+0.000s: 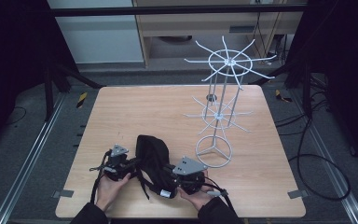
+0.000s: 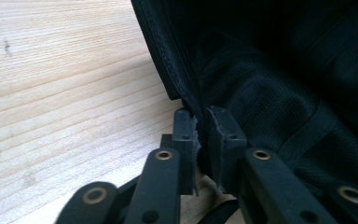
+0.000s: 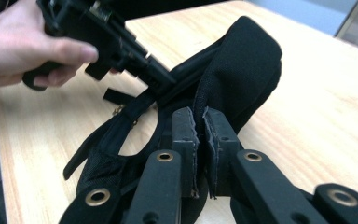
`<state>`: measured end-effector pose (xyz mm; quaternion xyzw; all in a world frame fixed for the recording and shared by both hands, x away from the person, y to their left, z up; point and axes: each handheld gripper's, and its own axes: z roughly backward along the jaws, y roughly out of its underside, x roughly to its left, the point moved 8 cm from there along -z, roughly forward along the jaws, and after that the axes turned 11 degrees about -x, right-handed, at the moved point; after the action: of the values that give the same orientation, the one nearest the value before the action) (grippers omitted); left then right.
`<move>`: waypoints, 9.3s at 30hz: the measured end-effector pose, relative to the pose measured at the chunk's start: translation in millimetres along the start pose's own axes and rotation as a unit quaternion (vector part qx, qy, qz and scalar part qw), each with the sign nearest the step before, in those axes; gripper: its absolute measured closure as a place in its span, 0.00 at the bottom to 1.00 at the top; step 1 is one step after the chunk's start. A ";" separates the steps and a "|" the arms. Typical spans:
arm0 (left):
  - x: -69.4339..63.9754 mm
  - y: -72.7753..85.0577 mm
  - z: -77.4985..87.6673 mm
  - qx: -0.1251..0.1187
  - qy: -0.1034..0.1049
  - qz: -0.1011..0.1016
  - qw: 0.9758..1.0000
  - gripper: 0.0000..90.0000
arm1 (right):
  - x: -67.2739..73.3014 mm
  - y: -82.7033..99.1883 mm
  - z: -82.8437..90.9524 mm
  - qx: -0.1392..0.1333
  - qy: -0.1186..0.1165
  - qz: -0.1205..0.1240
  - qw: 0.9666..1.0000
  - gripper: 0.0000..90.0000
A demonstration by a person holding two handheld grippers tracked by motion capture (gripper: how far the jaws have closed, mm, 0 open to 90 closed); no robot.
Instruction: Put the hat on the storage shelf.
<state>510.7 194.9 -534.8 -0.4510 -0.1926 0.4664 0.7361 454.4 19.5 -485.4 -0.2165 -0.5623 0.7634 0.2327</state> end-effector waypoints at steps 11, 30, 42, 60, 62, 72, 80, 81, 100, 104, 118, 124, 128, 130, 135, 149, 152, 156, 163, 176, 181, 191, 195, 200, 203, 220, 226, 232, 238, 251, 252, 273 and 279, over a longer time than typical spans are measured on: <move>9.4 -21.8 29.1 -0.056 -0.005 0.022 0.998 0.66 | -2.4 7.9 -1.0 0.012 0.009 -0.009 1.000 0.93; -47.7 -55.2 32.0 -0.108 0.085 0.035 0.990 0.43 | 7.3 10.6 -4.3 0.012 -0.009 -0.008 1.000 0.90; -61.1 -55.2 13.3 -0.097 0.080 0.033 0.992 0.37 | 16.3 15.4 -7.1 0.022 -0.035 -0.005 0.999 0.91; -72.9 -50.0 8.7 -0.068 0.092 0.040 0.993 0.77 | 22.2 15.9 -6.3 0.021 -0.063 -0.017 0.998 0.82; -74.5 -53.6 13.1 -0.079 0.100 0.044 0.991 0.81 | 22.2 14.0 -4.7 0.017 -0.069 -0.023 0.997 0.78; -76.7 -79.0 48.8 -0.145 0.102 0.027 0.984 0.89 | 13.9 -18.5 19.7 -0.056 -0.073 -0.051 0.994 0.62; -87.2 -94.0 69.6 -0.177 0.123 0.005 0.977 0.90 | -1.7 -12.8 17.3 -0.055 -0.032 -0.056 0.996 0.54; -89.4 -95.1 71.1 -0.181 0.127 0.004 0.975 0.90 | -1.9 -9.7 15.3 -0.050 -0.030 -0.057 0.997 0.54; -117.1 -98.9 83.5 -0.199 0.180 -0.025 0.963 0.90 | -10.3 20.4 -5.8 -0.005 -0.028 -0.104 0.994 0.52; -120.6 -97.5 83.1 -0.198 0.184 -0.032 0.962 0.90 | -7.7 24.9 -8.8 0.002 -0.047 -0.110 0.993 0.78; -96.9 -85.5 83.5 -0.192 0.152 -0.041 0.969 0.84 | -27.0 14.7 11.6 0.014 0.010 -0.075 0.997 0.97; -73.1 -68.2 76.8 -0.162 0.122 -0.035 0.979 0.79 | -26.5 15.4 12.4 0.034 0.010 -0.063 0.997 0.97; -66.4 -60.2 74.2 -0.152 0.107 -0.042 0.982 0.74 | -23.6 16.8 10.7 0.045 0.007 -0.057 0.997 0.97; -57.5 -51.0 73.0 -0.142 0.093 -0.046 0.985 0.73 | -21.5 18.0 8.9 0.050 0.006 -0.058 0.997 0.97; -44.5 -45.0 72.2 -0.133 0.070 -0.048 0.987 0.65 | -18.5 16.1 6.7 0.045 0.002 -0.060 0.997 0.97; -3.5 -22.8 60.9 -0.096 -0.010 -0.044 0.994 0.58 | -9.4 13.2 -5.7 0.026 -0.008 -0.071 0.997 0.96; -0.1 -24.9 63.3 -0.103 -0.019 -0.039 0.994 0.57 | -6.3 12.4 -9.8 0.021 -0.007 -0.065 0.998 0.96; 4.8 -26.3 65.8 -0.108 -0.026 -0.031 0.993 0.56 | -2.9 12.0 -13.7 0.013 -0.007 -0.054 0.998 0.94; 1.7 -29.8 67.0 -0.114 -0.019 -0.024 0.993 0.57 | -7.7 3.6 -4.4 -0.011 -0.009 -0.054 0.998 0.77; -26.7 -47.0 53.2 -0.111 0.009 -0.024 0.994 0.53 | -54.1 16.5 49.0 -0.015 0.063 -0.065 0.996 0.65; -33.8 -49.5 45.5 -0.104 0.014 -0.019 0.994 0.50 | -70.6 31.1 71.4 -0.004 0.088 -0.073 0.993 0.58; -44.0 -55.8 26.2 -0.089 0.012 -0.003 0.996 0.47 | -128.4 62.9 130.3 0.016 0.203 -0.108 0.973 0.42; -51.7 -56.2 17.0 -0.081 0.010 -0.012 0.997 0.46 | -145.2 70.0 144.7 0.015 0.229 -0.112 0.967 0.40; -57.4 -54.7 6.6 -0.068 0.002 -0.020 0.997 0.45 | -152.2 76.5 152.6 0.021 0.245 -0.119 0.962 0.39; -58.7 -53.9 -1.8 -0.059 -0.003 -0.014 0.998 0.43 | -157.2 81.9 155.2 0.031 0.252 -0.115 0.960 0.38; -55.8 -44.1 -25.0 -0.002 -0.023 0.001 1.000 0.69 | -160.5 88.7 150.8 0.049 0.246 -0.108 0.962 0.38; -48.4 -47.5 -15.8 -0.012 -0.026 -0.001 1.000 0.83 | -159.6 90.3 150.4 0.051 0.245 -0.112 0.962 0.39; -40.7 -57.3 4.2 -0.044 -0.011 0.004 0.999 0.85 | -159.0 90.5 150.7 0.051 0.244 -0.111 0.962 0.39; -40.3 -72.1 24.9 -0.085 -0.004 -0.019 0.996 0.86 | -158.7 90.5 151.1 0.050 0.244 -0.114 0.962 0.39; -44.8 -116.2 86.5 -0.201 0.027 -0.023 0.979 0.86 | -160.9 91.2 150.7 0.047 0.247 -0.106 0.962 0.39; -45.1 -119.4 90.5 -0.209 0.030 -0.023 0.977 0.86 | -161.0 91.2 150.6 0.047 0.247 -0.106 0.962 0.39; -79.3 -177.0 162.5 -0.339 0.118 -0.039 0.933 0.86 | -163.2 92.7 150.5 0.050 0.253 -0.102 0.961 0.38; -91.4 -194.3 177.0 -0.352 0.139 -0.052 0.924 0.86 | -164.2 93.1 151.5 0.050 0.256 -0.101 0.960 0.38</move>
<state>440.9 171.2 -266.5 -0.7307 -0.2639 0.2622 0.5725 485.3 -217.7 -521.9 -0.3351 -0.4640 0.6820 0.4553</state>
